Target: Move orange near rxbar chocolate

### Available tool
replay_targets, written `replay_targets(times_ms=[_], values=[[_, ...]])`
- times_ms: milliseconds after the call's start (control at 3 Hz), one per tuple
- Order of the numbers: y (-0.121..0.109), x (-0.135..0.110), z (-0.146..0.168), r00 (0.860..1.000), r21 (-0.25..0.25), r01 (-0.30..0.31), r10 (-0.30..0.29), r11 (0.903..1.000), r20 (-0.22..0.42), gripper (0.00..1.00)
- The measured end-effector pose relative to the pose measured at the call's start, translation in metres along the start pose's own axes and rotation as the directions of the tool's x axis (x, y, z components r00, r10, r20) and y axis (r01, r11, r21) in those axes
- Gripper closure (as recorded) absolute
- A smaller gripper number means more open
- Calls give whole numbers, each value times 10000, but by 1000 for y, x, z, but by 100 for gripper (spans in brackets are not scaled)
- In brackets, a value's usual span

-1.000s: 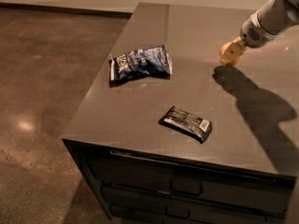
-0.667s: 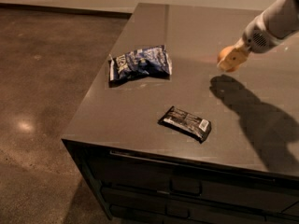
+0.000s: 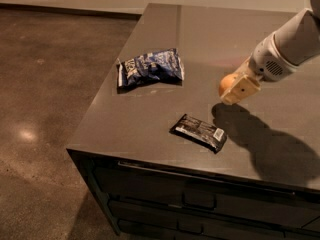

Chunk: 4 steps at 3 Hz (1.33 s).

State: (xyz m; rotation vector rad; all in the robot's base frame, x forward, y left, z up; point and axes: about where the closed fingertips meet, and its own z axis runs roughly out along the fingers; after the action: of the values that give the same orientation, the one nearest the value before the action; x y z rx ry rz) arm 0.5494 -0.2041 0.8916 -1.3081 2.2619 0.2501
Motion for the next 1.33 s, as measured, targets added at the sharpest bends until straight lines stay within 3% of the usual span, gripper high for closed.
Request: replay_targets(times_ms=[333,667,1000,1333], values=[[33,-9,9,9974,-680,707,-695,9952,198,100],[55,-16,19,9908,-1029,1341,-1312,9856,348,84],[66,-13,27,9869,-1096,1610,-1590,9809,268,61],[66,-7,31,9861,-956,1659,-1656,9815,116,38]])
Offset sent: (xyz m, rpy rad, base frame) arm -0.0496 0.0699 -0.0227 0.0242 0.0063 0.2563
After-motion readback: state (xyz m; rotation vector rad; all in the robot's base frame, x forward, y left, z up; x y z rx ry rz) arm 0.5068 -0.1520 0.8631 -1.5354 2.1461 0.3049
